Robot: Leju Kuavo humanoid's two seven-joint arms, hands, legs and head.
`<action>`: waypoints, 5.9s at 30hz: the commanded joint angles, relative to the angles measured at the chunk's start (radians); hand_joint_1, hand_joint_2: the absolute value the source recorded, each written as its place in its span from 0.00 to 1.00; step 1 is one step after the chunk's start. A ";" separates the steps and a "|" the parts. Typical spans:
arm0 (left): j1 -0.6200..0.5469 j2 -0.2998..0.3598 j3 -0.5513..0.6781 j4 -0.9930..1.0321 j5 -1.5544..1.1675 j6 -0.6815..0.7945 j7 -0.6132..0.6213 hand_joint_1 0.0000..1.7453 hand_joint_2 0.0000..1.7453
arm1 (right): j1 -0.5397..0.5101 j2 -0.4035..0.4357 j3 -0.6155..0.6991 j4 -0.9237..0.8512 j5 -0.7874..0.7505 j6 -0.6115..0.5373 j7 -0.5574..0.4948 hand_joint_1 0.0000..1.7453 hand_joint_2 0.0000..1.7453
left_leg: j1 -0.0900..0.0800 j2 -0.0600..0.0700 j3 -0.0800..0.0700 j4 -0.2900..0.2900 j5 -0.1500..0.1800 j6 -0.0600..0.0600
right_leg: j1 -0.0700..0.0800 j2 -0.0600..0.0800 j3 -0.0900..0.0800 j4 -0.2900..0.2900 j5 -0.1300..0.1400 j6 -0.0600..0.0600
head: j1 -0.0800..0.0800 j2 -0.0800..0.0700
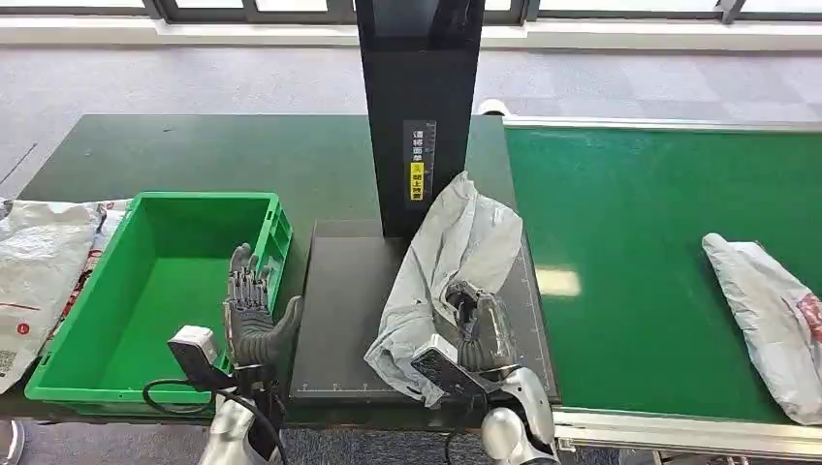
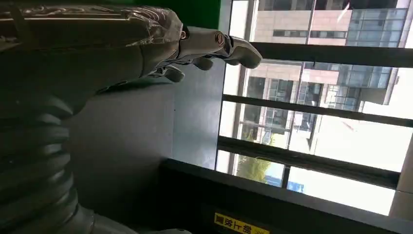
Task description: Moved the parcel from conveyor to table for the left to box.
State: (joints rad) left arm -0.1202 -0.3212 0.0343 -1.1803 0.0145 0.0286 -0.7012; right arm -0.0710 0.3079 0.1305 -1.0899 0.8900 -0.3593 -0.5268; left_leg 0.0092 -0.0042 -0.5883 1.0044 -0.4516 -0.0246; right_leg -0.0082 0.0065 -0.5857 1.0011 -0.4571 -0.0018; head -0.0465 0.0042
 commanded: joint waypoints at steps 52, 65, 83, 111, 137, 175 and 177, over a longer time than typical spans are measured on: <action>-0.016 -0.028 0.063 0.022 0.011 0.038 0.003 0.00 1.00 | 0.008 0.000 -0.102 -0.066 -0.207 -0.307 -0.171 0.00 1.00 | 0.000 -0.001 0.001 -0.001 0.000 0.001 | 0.000 -0.002 0.001 -0.001 0.000 0.000 | 0.000 0.000; -0.016 -0.028 0.063 0.022 0.011 0.038 0.003 0.00 1.00 | 0.008 0.000 -0.102 -0.066 -0.207 -0.307 -0.171 0.00 1.00 | 0.000 -0.001 0.001 -0.001 0.000 0.000 | 0.000 -0.001 0.001 -0.001 0.000 0.000 | 0.000 0.000; -0.069 -0.028 -0.347 0.017 -0.433 0.298 0.022 0.00 1.00 | 0.143 0.041 -0.144 -0.507 -0.316 -0.339 -0.171 0.00 1.00 | 0.000 -0.006 -0.001 0.001 0.001 0.001 | 0.000 -0.007 0.000 0.000 -0.001 0.000 | 0.000 0.000; -0.250 -0.028 -0.470 0.491 -0.909 0.574 0.389 0.00 1.00 | 0.117 0.037 -0.136 -0.438 -0.354 -0.339 -0.171 0.00 1.00 | -0.002 -0.003 0.003 -0.002 0.001 0.001 | -0.001 -0.004 0.003 -0.003 0.001 0.001 | 0.000 0.000; -0.320 -0.028 -0.449 0.691 -1.151 0.528 0.651 1.00 1.00 | 0.113 0.026 -0.131 -0.415 -0.372 -0.339 -0.171 0.00 1.00 | -0.001 0.002 0.004 -0.002 0.000 0.001 | -0.001 0.000 0.004 -0.003 0.002 0.001 | 0.000 0.000; -0.039 -0.028 0.057 -0.580 -1.159 0.670 0.407 1.00 1.00 | 0.151 0.041 -0.197 -0.443 -0.377 -0.339 -0.171 0.00 1.00 | 0.000 0.005 0.003 -0.001 -0.001 0.001 | 0.000 0.003 0.001 -0.001 0.001 0.000 | 0.000 0.000; -0.041 -0.028 0.073 -0.593 -1.157 0.670 0.402 1.00 1.00 | 0.156 0.041 -0.198 -0.446 -0.376 -0.339 -0.171 0.00 1.00 | 0.000 0.004 0.002 -0.001 -0.001 0.001 | 0.000 0.002 0.002 -0.001 0.000 0.000 | 0.000 0.000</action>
State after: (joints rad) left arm -0.2184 -0.3345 -0.0705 -1.5375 -1.1658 0.6939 -0.2762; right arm 0.0690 0.3143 -0.0095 -1.5515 0.5146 -0.6989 -0.7000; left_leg 0.0087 -0.0047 -0.5891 1.0044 -0.4514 -0.0244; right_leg -0.0083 0.0056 -0.5862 1.0017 -0.4569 -0.0014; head -0.0465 0.0042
